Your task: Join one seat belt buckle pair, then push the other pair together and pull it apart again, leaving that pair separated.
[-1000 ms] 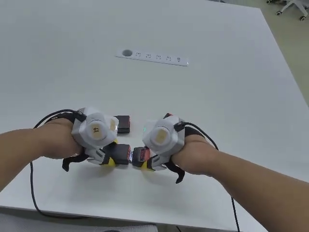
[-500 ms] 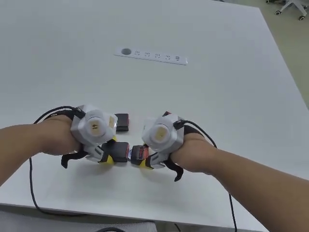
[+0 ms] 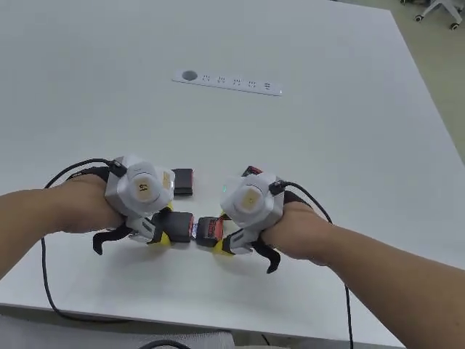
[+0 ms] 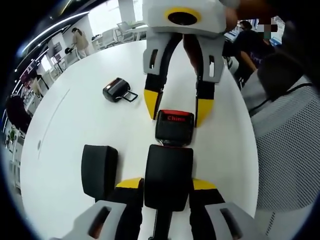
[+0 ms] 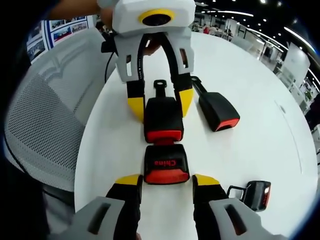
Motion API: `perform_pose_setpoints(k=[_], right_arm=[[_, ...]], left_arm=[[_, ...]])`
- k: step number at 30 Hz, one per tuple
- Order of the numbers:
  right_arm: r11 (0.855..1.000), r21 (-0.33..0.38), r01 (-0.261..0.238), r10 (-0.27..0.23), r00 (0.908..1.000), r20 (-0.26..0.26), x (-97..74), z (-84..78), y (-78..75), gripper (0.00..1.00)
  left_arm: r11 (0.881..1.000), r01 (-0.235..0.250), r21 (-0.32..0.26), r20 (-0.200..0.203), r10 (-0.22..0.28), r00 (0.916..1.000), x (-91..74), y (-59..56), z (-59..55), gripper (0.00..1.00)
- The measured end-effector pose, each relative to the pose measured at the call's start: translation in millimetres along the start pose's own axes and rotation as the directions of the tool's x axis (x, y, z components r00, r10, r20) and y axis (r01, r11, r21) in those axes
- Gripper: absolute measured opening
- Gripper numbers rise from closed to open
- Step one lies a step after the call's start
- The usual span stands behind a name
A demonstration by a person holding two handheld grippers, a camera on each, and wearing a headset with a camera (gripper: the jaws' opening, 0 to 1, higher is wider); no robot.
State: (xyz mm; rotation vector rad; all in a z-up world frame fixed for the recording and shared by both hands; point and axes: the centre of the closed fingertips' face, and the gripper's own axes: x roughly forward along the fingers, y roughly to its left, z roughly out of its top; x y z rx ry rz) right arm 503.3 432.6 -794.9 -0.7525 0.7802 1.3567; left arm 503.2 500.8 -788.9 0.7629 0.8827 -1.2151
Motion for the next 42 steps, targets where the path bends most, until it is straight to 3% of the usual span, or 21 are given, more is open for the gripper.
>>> perform_pose_setpoints(k=[2, 5, 8, 11, 13, 18, 22, 25, 30, 38, 42], right_arm=[[1.0, -0.004, -0.003, 0.003, 1.0, -0.002, -4.6, 0.3, 2.9, 0.39], [1.0, -0.004, -0.008, 0.008, 0.9999, 0.009, -10.9, 0.8, 3.5, 0.39], [1.0, 0.003, -0.016, 0.016, 0.9993, 0.034, -23.2, 3.1, 3.9, 0.39], [1.0, -0.007, -0.015, 0.015, 0.9989, 0.044, -36.1, 0.9, -0.7, 0.38], [1.0, -0.015, 0.001, 0.0, 0.9988, 0.05, -43.0, -0.3, -10.0, 0.38], [0.999, -0.023, 0.035, -0.033, 0.9972, 0.067, -56.6, -1.5, -36.7, 0.38], [0.998, -0.019, 0.055, -0.053, 0.9967, 0.061, -60.9, -9.9, -59.1, 0.38], [0.997, -0.025, 0.068, -0.066, 0.996, 0.06, -66.1, -11.6, -72.4, 0.38], [0.996, -0.073, 0.058, -0.055, 0.9975, 0.044, -65.5, -12.0, -89.2, 0.4], [0.974, -0.224, 0.012, -0.017, 0.9997, -0.02, -58.9, -14.2, -105.4, 0.42], [0.966, -0.259, 0.007, -0.016, 0.9994, -0.032, -51.2, -15.2, -115.7, 0.38]], left_arm=[[1.0, -0.009, 0.008, -0.026, 0.009, 0.9996, -2.6, 0.4, -2.8, 0.4], [1.0, -0.001, -0.012, 0.007, 0.001, 1.0, -15.5, 0.2, 2.3, 0.44], [1.0, -0.008, -0.01, 0.008, 0.008, 0.9999, -21.3, 5.7, -2.8, 0.45], [1.0, -0.013, -0.007, 0.011, 0.013, 0.9998, -34.7, 6.0, 2.4, 0.46], [1.0, -0.011, -0.022, 0.021, 0.011, 0.9997, -38.2, 12.5, 2.6, 0.46], [0.997, -0.061, -0.047, 0.056, 0.064, 0.9964, -42.2, 34.1, 11.6, 0.47], [0.996, -0.079, -0.046, 0.05, 0.082, 0.9954, -35.8, 50.9, 7.9, 0.48], [0.996, -0.081, -0.039, 0.045, 0.083, 0.9955, -34.1, 55.7, 8.7, 0.49], [0.995, -0.089, -0.052, 0.052, 0.092, 0.9944, -33.0, 64.0, 12.8, 0.49], [0.995, -0.093, -0.029, 0.024, 0.094, 0.9953, -23.5, 79.7, 0.5, 0.48], [0.995, -0.092, -0.044, 0.026, 0.093, 0.9953, -22.9, 76.0, 6.7, 0.48]])
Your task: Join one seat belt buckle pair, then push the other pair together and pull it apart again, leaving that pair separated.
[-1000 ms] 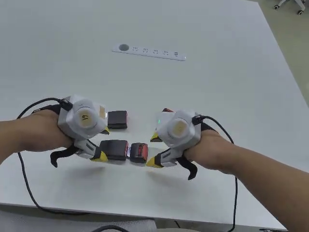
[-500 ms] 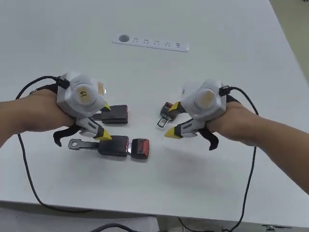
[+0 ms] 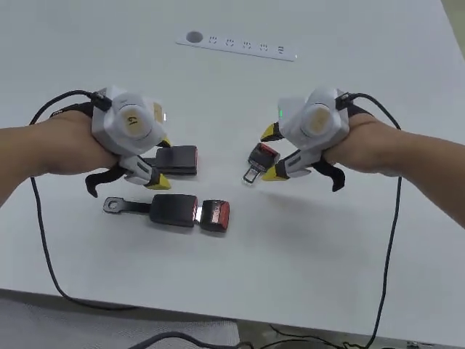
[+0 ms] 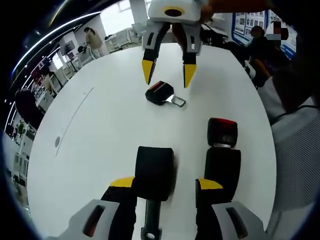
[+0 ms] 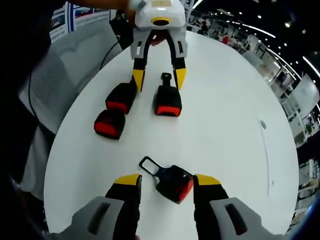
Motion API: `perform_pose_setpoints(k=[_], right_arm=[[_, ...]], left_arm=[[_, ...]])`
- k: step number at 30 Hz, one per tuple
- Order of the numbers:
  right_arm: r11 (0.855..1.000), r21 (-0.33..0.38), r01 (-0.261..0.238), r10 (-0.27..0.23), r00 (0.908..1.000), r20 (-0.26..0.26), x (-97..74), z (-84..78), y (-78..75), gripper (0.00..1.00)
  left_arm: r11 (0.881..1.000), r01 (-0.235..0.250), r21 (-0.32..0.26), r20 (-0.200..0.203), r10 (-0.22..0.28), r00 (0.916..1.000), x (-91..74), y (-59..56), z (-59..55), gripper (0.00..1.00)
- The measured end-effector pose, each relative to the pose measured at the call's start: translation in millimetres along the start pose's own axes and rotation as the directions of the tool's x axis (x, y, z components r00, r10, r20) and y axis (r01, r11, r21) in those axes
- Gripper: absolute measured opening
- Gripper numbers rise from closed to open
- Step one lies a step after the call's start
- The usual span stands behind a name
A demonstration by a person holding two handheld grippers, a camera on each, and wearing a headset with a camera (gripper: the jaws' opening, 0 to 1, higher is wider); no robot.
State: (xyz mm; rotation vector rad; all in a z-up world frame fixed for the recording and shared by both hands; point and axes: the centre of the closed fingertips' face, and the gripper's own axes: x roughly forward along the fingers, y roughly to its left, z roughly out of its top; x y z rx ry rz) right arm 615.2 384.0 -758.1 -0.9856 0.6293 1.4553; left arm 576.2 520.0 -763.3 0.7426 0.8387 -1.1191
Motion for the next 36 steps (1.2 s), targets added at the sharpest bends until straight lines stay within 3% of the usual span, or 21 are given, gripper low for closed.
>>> perform_pose_setpoints(k=[5, 9, 16, 18, 31, 36], right_arm=[[0.999, -0.025, -0.04, 0.04, 0.9991, 0.013, 6.7, 7.5, 0.1, 0.4], [0.994, -0.038, -0.105, 0.105, 0.9945, -0.011, 15.3, -2.5, 8.3, 0.41], [0.996, -0.037, -0.087, 0.085, 0.9956, -0.04, 17.9, -20.1, 0.2, 0.39], [0.996, -0.037, -0.081, 0.079, 0.9958, -0.046, 13.9, -16.9, 2.8, 0.39], [0.999, -0.005, -0.052, 0.052, 0.9953, -0.082, 18.5, -38.3, 1.5, 0.33], [0.999, 0.011, -0.05, 0.051, 0.996, -0.074, 17.5, -35.7, 2.8, 0.32]], left_arm=[[1.0, -0.01, -0.001, 0.016, 0.01, 0.9998, 4.4, 3.9, 1.9, 0.48], [1.0, -0.001, 0.002, 0.011, 0.001, 0.9999, 8.0, 6.2, 2.3, 0.47], [1.0, 0.012, 0.027, -0.005, -0.012, 0.9999, 13.0, 3.7, 1.9, 0.46], [0.999, 0.016, 0.036, -0.011, -0.016, 0.9998, 15.0, 3.6, 0.3, 0.45], [0.998, 0.012, 0.068, -0.024, -0.01, 0.9997, 23.1, 14.4, -7.2, 0.41], [0.996, 0.01, 0.086, -0.016, -0.009, 0.9998, 24.3, 17.4, -8.6, 0.39]])
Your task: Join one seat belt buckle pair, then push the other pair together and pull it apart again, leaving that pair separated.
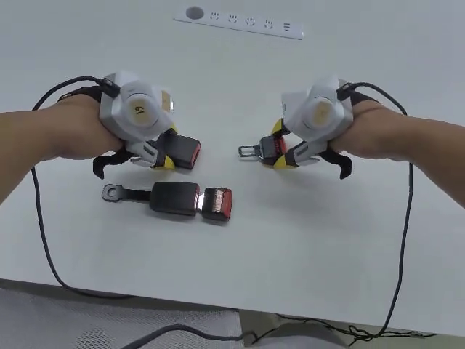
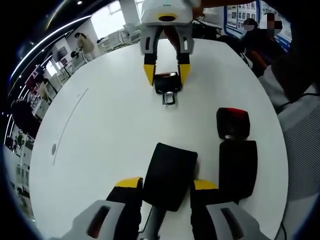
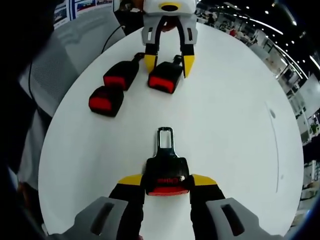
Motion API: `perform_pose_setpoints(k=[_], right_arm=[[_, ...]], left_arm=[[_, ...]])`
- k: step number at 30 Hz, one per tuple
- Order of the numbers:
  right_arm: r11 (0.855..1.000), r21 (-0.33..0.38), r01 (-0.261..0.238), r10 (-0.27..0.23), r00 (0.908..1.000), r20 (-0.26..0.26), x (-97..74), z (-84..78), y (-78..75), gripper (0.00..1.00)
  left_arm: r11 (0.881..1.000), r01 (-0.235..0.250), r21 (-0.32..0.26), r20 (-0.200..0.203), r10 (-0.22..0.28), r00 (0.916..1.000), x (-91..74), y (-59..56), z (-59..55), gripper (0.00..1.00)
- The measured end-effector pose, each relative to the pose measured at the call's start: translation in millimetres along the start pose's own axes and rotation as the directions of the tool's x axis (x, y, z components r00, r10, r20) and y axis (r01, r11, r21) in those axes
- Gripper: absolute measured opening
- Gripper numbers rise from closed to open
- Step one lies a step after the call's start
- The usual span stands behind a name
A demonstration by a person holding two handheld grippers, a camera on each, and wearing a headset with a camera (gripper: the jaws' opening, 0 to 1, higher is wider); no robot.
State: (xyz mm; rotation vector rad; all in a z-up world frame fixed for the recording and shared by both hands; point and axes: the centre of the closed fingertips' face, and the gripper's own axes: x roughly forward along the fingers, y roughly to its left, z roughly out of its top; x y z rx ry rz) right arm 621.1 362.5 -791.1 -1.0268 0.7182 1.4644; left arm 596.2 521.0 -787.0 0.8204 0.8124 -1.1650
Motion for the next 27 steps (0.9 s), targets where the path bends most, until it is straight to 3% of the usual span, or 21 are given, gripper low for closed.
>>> perform_pose_setpoints(k=[11, 19, 20, 27], right_arm=[[0.999, 0.051, 0.008, -0.009, 0.9999, 0.013, -0.2, -3.9, 2.9, 0.32], [0.993, 0.115, 0.0, -0.003, 0.9995, 0.031, 2.3, -9.1, 4.9, 0.32], [0.992, 0.125, -0.002, -0.002, 0.9995, 0.032, -1.9, -2.5, 6.3, 0.32], [0.989, 0.146, 0.009, -0.011, 0.9998, 0.017, 2.6, 1.5, 4.4, 0.32]], left_arm=[[1.0, -0.01, -0.02, -0.001, 0.01, 0.9999, 1.1, 6.6, -4.4, 0.34], [1.0, 0.001, 0.011, 0.001, -0.001, 1.0, 1.3, 3.9, -2.0, 0.33], [1.0, 0.002, 0.011, 0.0, -0.002, 1.0, 1.5, 3.9, -2.1, 0.33], [1.0, 0.0, 0.01, -0.001, 0.0, 1.0, 1.3, 4.0, -2.6, 0.33]])
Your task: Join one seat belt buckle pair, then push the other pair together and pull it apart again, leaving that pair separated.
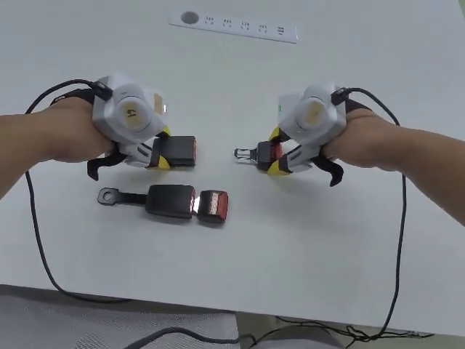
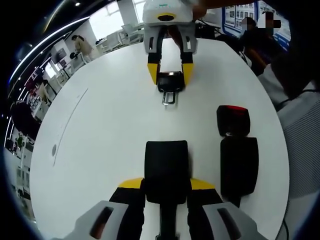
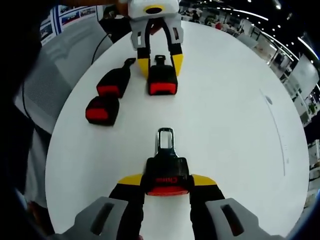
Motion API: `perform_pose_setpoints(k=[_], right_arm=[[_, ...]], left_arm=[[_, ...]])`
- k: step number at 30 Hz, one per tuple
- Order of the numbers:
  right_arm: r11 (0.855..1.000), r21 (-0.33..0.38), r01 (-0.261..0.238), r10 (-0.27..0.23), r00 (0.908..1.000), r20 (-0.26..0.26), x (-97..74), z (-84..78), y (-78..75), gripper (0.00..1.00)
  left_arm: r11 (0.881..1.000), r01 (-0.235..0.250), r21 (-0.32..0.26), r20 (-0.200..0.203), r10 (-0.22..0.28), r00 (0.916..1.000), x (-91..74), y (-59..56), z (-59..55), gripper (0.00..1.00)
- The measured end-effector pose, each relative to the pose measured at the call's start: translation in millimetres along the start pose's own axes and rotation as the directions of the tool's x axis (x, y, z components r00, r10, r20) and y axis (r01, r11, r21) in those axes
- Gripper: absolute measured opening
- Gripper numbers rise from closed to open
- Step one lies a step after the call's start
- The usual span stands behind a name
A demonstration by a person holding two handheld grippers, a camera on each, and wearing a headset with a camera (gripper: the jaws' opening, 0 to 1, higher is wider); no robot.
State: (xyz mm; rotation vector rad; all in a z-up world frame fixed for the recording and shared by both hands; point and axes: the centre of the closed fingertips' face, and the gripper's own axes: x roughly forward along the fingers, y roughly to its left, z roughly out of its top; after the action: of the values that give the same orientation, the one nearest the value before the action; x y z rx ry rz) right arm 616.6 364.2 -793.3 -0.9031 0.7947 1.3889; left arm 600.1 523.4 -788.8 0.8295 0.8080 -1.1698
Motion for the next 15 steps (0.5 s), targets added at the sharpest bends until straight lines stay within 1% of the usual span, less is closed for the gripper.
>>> perform_pose_setpoints(k=[1, 3, 5, 7, 8, 11, 15], right_arm=[[1.0, 0.005, -0.001, 0.001, 1.0, 0.003, -1.5, 3.8, 1.1, 0.32], [0.999, 0.032, -0.002, 0.002, 0.9999, 0.01, 2.7, 6.0, -2.3, 0.31], [0.999, 0.039, -0.002, 0.001, 0.9998, 0.019, 2.5, 15.1, 0.2, 0.31], [1.0, 0.015, 0.001, -0.001, 0.9998, 0.019, 7.3, 21.5, 2.9, 0.31], [1.0, 0.019, 0.001, -0.001, 0.9998, 0.02, 9.8, 23.1, 4.5, 0.31], [1.0, 0.004, -0.002, 0.002, 0.9995, 0.032, 16.6, 34.7, 9.5, 0.31], [1.0, 0.001, 0.008, -0.008, 0.9991, 0.042, 21.7, 48.7, 6.4, 0.31]], left_arm=[[1.0, 0.001, 0.002, 0.001, -0.001, 1.0, -0.2, -0.3, 0.3, 0.33], [1.0, 0.002, 0.002, 0.007, -0.002, 1.0, -0.5, -0.7, 0.5, 0.33], [1.0, 0.003, -0.003, 0.017, -0.003, 0.9999, -0.7, -0.9, 0.5, 0.33], [1.0, 0.003, -0.002, 0.02, -0.003, 0.9998, -0.4, -0.9, 0.6, 0.33], [1.0, 0.003, -0.002, 0.019, -0.003, 0.9998, -0.3, -1.0, 0.6, 0.33], [1.0, 0.005, -0.001, 0.017, -0.005, 0.9998, 0.2, -1.0, 0.2, 0.33], [1.0, 0.009, 0.001, 0.011, -0.009, 0.9999, 1.1, -0.8, -0.3, 0.33]])
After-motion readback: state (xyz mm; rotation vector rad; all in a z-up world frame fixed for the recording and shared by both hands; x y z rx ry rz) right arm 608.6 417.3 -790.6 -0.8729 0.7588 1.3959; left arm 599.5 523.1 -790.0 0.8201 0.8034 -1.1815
